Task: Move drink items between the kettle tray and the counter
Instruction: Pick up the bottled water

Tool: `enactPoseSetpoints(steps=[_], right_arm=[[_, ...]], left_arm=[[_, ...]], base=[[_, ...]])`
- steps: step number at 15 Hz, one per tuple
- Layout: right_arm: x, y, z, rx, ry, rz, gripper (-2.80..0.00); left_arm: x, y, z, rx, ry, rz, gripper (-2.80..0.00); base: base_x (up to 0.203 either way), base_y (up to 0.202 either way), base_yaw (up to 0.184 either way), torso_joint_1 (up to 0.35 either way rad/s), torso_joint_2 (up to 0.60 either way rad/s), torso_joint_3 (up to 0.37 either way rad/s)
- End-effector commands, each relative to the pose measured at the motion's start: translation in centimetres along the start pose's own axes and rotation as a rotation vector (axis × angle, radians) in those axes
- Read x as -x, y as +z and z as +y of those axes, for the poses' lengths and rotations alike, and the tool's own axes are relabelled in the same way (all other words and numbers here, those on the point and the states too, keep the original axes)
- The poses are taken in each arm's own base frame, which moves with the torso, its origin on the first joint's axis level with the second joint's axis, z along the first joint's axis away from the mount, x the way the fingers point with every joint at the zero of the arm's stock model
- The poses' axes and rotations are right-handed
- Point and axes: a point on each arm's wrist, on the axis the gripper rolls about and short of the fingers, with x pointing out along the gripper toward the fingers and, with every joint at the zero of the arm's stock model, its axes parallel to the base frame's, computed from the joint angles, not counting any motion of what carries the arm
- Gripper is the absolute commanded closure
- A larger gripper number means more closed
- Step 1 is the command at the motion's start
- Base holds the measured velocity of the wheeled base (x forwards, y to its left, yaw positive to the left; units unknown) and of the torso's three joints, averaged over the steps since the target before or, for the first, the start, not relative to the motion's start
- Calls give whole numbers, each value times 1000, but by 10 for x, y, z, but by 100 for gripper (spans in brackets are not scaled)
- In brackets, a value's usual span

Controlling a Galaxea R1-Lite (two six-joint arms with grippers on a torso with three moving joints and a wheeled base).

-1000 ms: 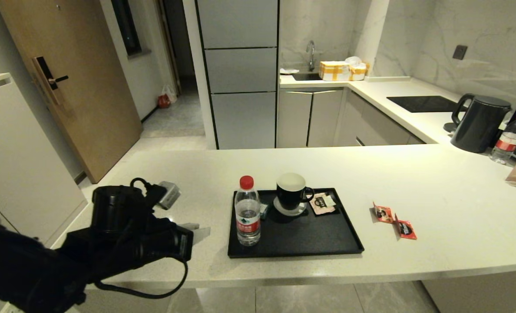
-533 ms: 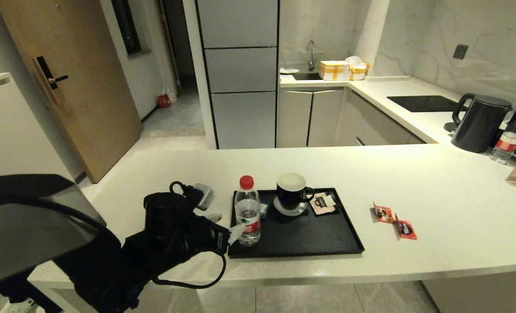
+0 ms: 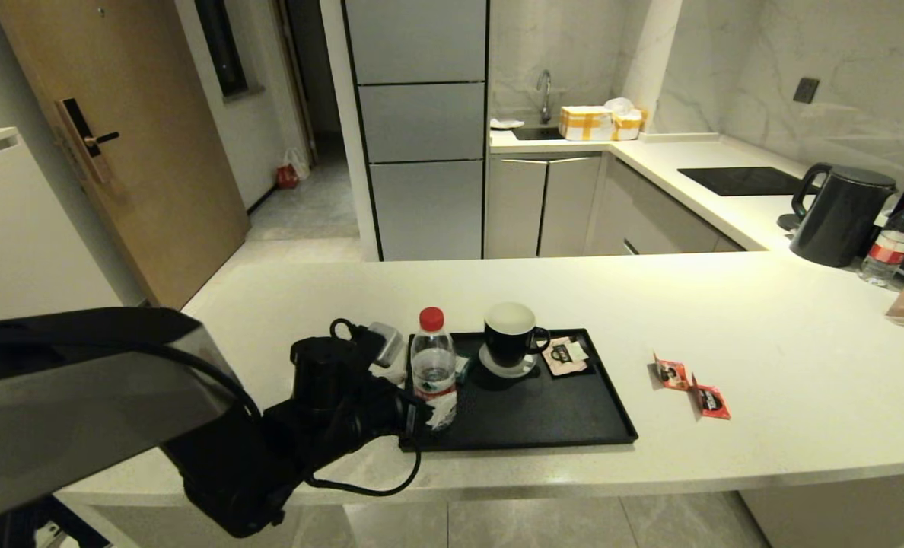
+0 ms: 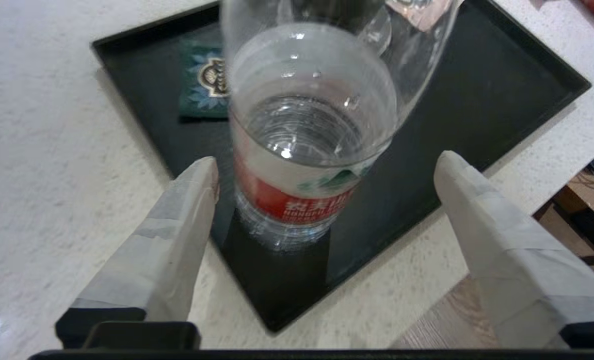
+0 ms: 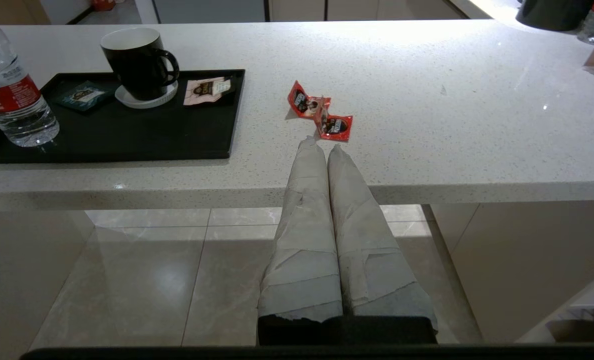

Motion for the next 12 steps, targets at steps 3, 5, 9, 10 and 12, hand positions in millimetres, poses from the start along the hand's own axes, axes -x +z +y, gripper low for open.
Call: enactPoseSetpoints(steps=[3, 5, 9, 10, 12], right_arm=[[0, 0, 0, 0, 0, 2, 0], [0, 0, 0, 1, 1, 2, 0], [0, 0, 0, 1, 0, 2, 0], [0, 0, 0, 1, 0, 0, 0], [0, 0, 0, 1, 0, 0, 0]], left_arm=[[-23, 2, -1, -5, 3, -9, -280], [-30, -2, 1, -13, 27, -4, -280], [-30, -3, 1, -34, 58, -2, 0], [-26, 4, 1, -34, 59, -19, 0], [-16, 16, 0, -29, 62, -33, 0]], base=[[0, 0, 0, 0, 0, 0], [0, 0, 0, 0, 0, 0], [0, 0, 0, 0, 0, 0], [0, 0, 0, 0, 0, 0], [0, 0, 0, 0, 0, 0]])
